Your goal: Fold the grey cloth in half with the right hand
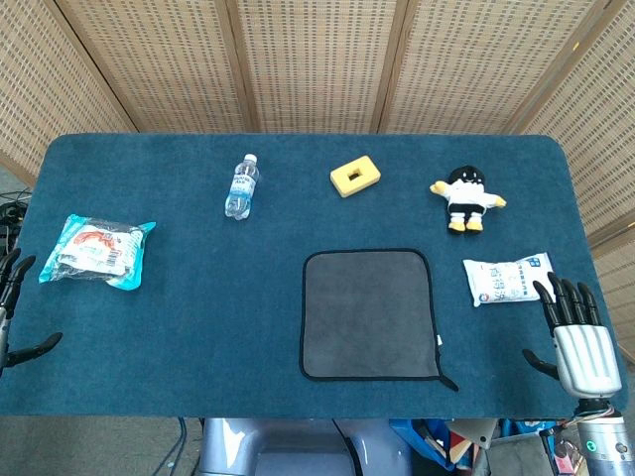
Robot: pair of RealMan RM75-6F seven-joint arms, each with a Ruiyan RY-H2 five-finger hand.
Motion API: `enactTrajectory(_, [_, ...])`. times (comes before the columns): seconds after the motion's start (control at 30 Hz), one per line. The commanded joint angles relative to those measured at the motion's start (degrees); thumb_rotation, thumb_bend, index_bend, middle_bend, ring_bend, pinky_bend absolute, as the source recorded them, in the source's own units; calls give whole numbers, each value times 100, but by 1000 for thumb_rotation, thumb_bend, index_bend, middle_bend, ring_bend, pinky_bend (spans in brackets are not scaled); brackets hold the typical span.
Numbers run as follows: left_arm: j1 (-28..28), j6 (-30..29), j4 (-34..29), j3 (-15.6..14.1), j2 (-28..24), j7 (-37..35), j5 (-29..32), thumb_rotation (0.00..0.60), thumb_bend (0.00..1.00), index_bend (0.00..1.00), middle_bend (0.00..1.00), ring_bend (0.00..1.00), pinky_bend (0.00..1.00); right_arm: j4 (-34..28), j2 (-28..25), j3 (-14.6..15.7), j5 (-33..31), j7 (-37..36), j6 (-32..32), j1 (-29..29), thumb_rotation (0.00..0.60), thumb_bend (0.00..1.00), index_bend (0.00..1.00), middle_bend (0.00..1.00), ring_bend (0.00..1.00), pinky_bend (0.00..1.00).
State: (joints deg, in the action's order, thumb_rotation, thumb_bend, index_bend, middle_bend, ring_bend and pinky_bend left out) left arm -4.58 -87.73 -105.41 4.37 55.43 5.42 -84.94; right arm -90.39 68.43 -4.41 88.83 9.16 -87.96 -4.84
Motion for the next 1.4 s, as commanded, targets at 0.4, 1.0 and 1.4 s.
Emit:
enactTrajectory(0.4, [-8,-14,79,62,6,-4,104,600,122,0,0,0,0,-291,-119,-296,-246,-71,1057,-731,600,0,18,0,0,0])
enactTrajectory(1.0, [-244,357,277,280,213,296,719,600,122,0,0,0,0,885,1392,-1633,-2759,1126,3558,-3362,600,405,341,0,0,0])
enactTrajectory(1.4, [-318,477,270,276,281,516,862,600,122,0,0,0,0,1858,2306,-1544,-4321,2125,3850,-4128,600,444,341,0,0,0])
